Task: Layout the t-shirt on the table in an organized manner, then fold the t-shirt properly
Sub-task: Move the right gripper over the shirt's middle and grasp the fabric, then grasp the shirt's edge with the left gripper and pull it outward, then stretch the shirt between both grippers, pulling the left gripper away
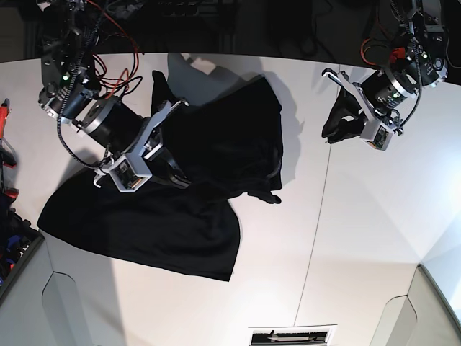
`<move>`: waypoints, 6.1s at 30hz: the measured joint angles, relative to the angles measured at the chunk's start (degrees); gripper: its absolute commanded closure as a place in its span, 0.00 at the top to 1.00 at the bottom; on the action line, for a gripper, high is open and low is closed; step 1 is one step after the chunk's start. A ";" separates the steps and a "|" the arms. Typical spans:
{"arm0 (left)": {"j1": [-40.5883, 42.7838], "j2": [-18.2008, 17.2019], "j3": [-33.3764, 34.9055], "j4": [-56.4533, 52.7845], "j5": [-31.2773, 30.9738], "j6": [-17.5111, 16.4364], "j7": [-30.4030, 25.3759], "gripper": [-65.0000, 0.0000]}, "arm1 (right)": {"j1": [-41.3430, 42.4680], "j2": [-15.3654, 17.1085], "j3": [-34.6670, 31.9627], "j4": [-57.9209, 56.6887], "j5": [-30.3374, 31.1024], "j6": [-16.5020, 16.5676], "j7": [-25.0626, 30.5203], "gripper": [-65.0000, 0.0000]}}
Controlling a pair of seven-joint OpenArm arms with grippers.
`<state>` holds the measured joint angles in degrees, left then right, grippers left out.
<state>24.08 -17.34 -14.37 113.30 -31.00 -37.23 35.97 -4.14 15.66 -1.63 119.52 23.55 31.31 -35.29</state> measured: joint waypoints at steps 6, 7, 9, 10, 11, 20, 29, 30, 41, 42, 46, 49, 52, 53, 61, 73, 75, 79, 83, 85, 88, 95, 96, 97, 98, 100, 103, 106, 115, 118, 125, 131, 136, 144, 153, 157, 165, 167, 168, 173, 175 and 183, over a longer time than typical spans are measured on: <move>0.00 -1.51 0.00 0.00 1.29 0.35 -0.02 0.19 | 0.00 0.81 4.94 2.29 4.76 0.07 -0.42 0.00; 0.00 -1.66 0.00 0.00 1.25 0.35 -0.02 0.19 | 0.00 0.81 5.57 2.36 5.20 0.42 -0.59 0.00; 0.00 -1.70 0.00 0.00 0.11 0.28 0.42 0.19 | 0.00 0.81 6.45 2.36 5.18 0.46 -0.63 0.00; 0.02 -1.81 0.00 0.00 -2.86 -1.75 2.51 0.19 | 0.00 0.83 6.71 2.36 5.16 0.46 -0.85 0.00; 0.20 -2.56 0.68 0.02 -8.81 -2.01 5.18 0.19 | 0.00 0.81 6.82 2.36 5.05 0.46 -0.81 0.00; -1.49 -2.80 22.08 5.20 -2.32 -2.51 2.34 0.11 | 0.00 1.03 9.14 2.36 -1.77 0.24 -0.74 0.00; -12.59 3.74 30.73 -9.51 8.81 0.98 -3.91 0.08 | 0.00 0.98 10.71 2.36 -2.10 0.26 -0.76 0.00; -13.35 4.33 30.77 -10.84 8.79 0.72 -3.82 0.08 | 0.00 0.96 10.71 2.36 -2.03 0.31 -0.76 0.00; -15.26 0.11 30.93 -20.00 8.44 -1.05 -3.41 0.08 | 0.00 1.03 18.40 2.36 -2.40 0.42 -0.81 0.00; -16.00 -0.98 30.91 -20.00 9.09 -1.09 -3.58 0.08 | 0.00 1.05 20.41 2.36 -1.09 0.35 -0.83 0.00; -19.37 -4.42 29.64 -20.15 10.88 -0.94 -3.63 0.08 | 0.04 1.14 28.06 2.36 3.08 0.24 -2.51 0.00; -22.58 -5.53 28.17 -20.22 12.02 -1.01 -4.28 0.08 | 0.02 1.14 32.96 2.38 5.84 0.24 -4.22 0.00; -26.51 -5.75 26.56 -20.22 13.46 -1.01 -4.46 0.08 | 0.00 1.14 36.81 2.38 7.58 0.20 -5.22 0.00; -27.65 -6.05 25.92 -20.20 13.35 -0.90 -4.61 0.08 | -0.02 1.14 38.01 2.38 8.26 0.20 -5.66 0.00; -28.68 -8.50 23.65 -20.20 12.87 5.46 -4.70 0.08 | 0.00 1.01 43.28 0.31 13.40 0.20 -7.23 0.00; -24.68 -8.55 23.67 -20.20 6.78 -0.57 -4.50 0.09 | 0.04 0.96 31.08 -21.68 17.86 0.90 -7.34 0.00; -24.24 -8.52 23.67 -20.20 4.83 -1.36 -4.35 0.12 | 0.00 0.68 29.59 -23.30 17.73 0.92 -6.73 0.00; -23.65 -8.55 23.67 -20.20 4.20 -2.03 -4.48 0.26 | 0.04 0.85 29.49 -23.06 17.79 0.90 -5.25 0.13; -22.08 -8.55 23.67 -20.20 4.33 -2.08 -1.84 0.35 | 0.02 0.83 29.64 -22.88 17.75 0.92 -4.11 0.56; -21.68 -8.52 23.67 -20.20 3.58 -2.05 -0.98 0.37 | 0.33 0.83 29.64 -22.75 16.15 1.09 -3.80 0.62; -21.70 -8.70 23.67 -20.20 -0.04 -2.05 -0.37 0.37 | 0.90 1.40 29.62 -22.51 13.40 1.11 -3.87 0.62; -19.34 -8.70 23.67 -19.87 -0.98 -2.08 1.20 0.37 | 0.96 7.72 29.73 -14.19 18.45 1.73 -14.34 0.62; -18.91 -8.68 23.67 -19.87 -1.07 -2.10 1.22 0.37 | 0.96 8.20 29.44 -12.94 19.54 1.75 -15.87 0.62; -18.47 -8.70 23.67 -19.87 -1.01 -2.08 1.29 0.37 | 0.96 8.96 28.68 -11.87 20.57 1.75 -16.85 0.62; -18.05 -8.72 23.67 -19.87 -1.09 -2.05 1.18 0.37 | 0.96 9.97 27.63 -11.21 21.57 1.88 -17.75 0.62; -17.27 -8.85 23.63 -19.87 -1.53 -2.05 1.25 0.37 | 1.03 12.17 24.70 -10.69 21.86 2.19 -18.86 0.62; -16.44 -8.76 23.65 -19.87 -1.62 -2.05 1.29 0.37 | 0.81 14.10 18.62 -10.78 18.93 2.19 -19.30 0.62; -16.50 -8.70 23.65 -19.82 -1.64 -2.05 0.79 0.37 | 0.63 14.01 11.85 -11.15 12.11 2.16 -14.08 0.62; -17.11 -8.70 23.63 -19.80 0.42 -2.05 -0.94 0.37 | 3.19 14.16 -2.19 -21.38 -1.97 1.49 -0.68 0.55; -17.11 -8.70 23.63 -19.82 0.50 -2.05 -0.92 0.37 | 4.87 14.03 -4.79 -22.32 -1.95 1.44 0.13 0.07; -17.09 -8.70 23.63 -19.82 -2.51 -2.05 -1.33 0.37 | 6.71 13.86 -3.15 -19.74 -2.69 -1.07 -3.28 0.00; -16.09 -8.61 25.07 -16.74 -11.74 -2.01 1.60 0.37 | 6.51 13.86 5.40 -13.62 -0.24 -1.09 -9.07 0.00; -16.50 -6.71 33.83 -10.64 -8.39 -2.40 1.70 0.37 | 6.27 14.03 13.97 -12.68 5.29 -1.11 -12.04 0.00; -16.81 -1.33 44.89 -15.47 9.14 -2.45 -4.17 0.37 | -0.09 14.01 21.64 -12.72 8.74 -0.20 -12.83 0.00; -19.04 0.33 44.09 -17.84 17.27 0.79 -7.32 0.37 | -6.49 14.03 22.99 -12.76 10.54 0.17 -12.35 0.00; -20.59 0.35 44.09 -18.51 18.67 2.54 -7.54 0.25 | -6.47 13.99 22.99 -12.76 12.00 0.17 -12.35 0.00; -22.69 0.55 44.02 -26.05 20.50 2.21 -12.04 0.00 | -6.49 13.99 22.99 -12.76 12.04 0.17 -12.35 0.00; -23.85 0.61 44.04 -28.28 20.20 2.32 -13.44 0.00 | -6.47 13.99 22.99 -12.76 12.04 0.17 -12.35 0.00; -24.46 0.76 44.04 -29.40 20.70 2.71 -14.38 0.00 | -6.49 13.99 22.99 -12.76 12.02 0.17 -12.37 0.00; -28.94 -0.07 44.37 -35.32 23.76 6.99 -17.75 0.00 | -6.47 13.99 23.02 -12.76 11.39 0.17 -12.37 0.00; -30.82 -1.95 44.24 -37.38 24.72 9.57 -19.06 0.00 | -6.49 13.99 23.32 -12.76 11.37 0.20 -12.39 0.00; -38.12 -7.19 44.13 -43.47 30.47 18.82 -16.81 0.00 | -7.13 13.84 24.30 -12.76 12.79 0.52 -12.31 0.00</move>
<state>-14.04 -24.53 29.76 69.82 -0.54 -18.41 19.16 -11.27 29.50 22.68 106.76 36.34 31.83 -47.59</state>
